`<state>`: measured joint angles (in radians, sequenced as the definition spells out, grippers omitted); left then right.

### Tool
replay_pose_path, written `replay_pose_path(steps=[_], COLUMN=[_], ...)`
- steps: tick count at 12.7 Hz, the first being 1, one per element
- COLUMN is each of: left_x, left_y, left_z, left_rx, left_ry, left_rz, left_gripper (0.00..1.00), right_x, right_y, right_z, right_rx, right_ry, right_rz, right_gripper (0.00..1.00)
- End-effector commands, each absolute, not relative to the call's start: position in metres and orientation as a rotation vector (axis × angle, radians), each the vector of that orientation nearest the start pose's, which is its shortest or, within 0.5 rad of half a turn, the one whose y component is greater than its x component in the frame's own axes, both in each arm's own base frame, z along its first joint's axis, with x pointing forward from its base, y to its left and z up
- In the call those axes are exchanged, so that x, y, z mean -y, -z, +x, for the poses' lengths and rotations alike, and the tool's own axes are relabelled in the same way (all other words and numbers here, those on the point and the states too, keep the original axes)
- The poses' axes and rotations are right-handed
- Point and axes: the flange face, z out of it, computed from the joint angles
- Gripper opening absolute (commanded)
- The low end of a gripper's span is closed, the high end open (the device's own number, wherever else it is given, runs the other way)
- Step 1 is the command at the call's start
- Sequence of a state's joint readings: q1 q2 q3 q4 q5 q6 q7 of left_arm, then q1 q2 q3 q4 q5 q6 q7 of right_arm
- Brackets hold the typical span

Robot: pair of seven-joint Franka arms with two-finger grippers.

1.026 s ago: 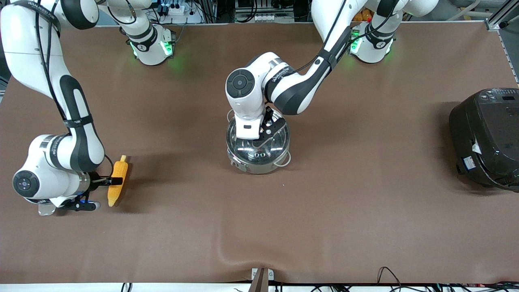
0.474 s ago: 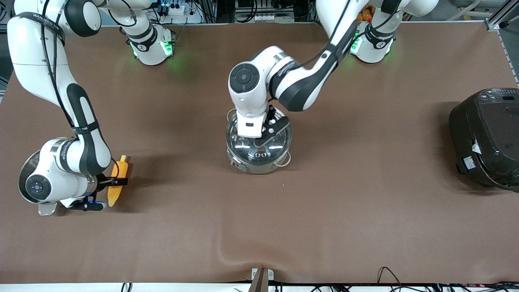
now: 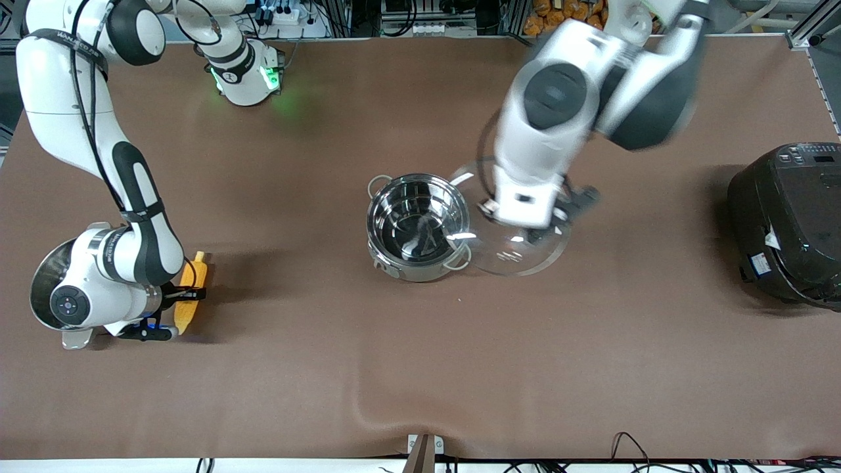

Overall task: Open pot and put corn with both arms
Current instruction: 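Lift the glass lid with the left gripper while the right gripper lifts the corn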

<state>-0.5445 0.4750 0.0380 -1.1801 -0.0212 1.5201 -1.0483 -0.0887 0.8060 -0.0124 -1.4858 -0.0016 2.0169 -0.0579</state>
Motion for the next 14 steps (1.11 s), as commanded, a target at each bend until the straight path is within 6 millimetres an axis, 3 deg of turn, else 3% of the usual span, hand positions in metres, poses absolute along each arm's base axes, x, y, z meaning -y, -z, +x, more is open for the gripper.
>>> replay_pose_path(steps=[1,3,4,5,8,10,12,14], left_x=[0.234,0.160,0.124,0.092,0.047,0.036,0.031,0.018], left_y=[-0.479,-0.449,-0.434,-0.406,-0.331,-0.275,-0.230,-0.215], left_z=[0.627,0.648,0.651,0.644,0.605,0.577,0.554,0.556], left_rx=[0.645,0.623,0.613,0.589,0.554,0.577,0.550,0.520], left_ry=[-0.223,-0.266,-0.264,-0.242,-0.109,-0.122,0.001,-0.009], left_rz=[-2.931,-2.940,-2.959,-2.985,-3.043,-3.042,-3.070,-3.073], left_gripper=[0.00,0.00,0.00,0.00,0.00,0.00,0.00,0.00], right_x=[0.070,0.068,0.064,0.059,0.019,-0.031,-0.107,-0.175], right_y=[-0.173,-0.176,-0.182,-0.196,-0.252,-0.305,-0.352,-0.388], right_z=[0.683,0.684,0.685,0.688,0.695,0.691,0.681,0.663], right_rx=[-0.024,-0.020,-0.008,0.009,0.121,0.236,0.410,0.548], right_ry=[-0.410,-0.405,-0.396,-0.375,-0.312,-0.278,-0.222,-0.169], right_rz=[-3.087,-3.088,-3.089,-3.093,-3.104,-3.108,-3.105,-3.086], right_gripper=[0.00,0.00,0.00,0.00,0.00,0.00,0.00,0.00])
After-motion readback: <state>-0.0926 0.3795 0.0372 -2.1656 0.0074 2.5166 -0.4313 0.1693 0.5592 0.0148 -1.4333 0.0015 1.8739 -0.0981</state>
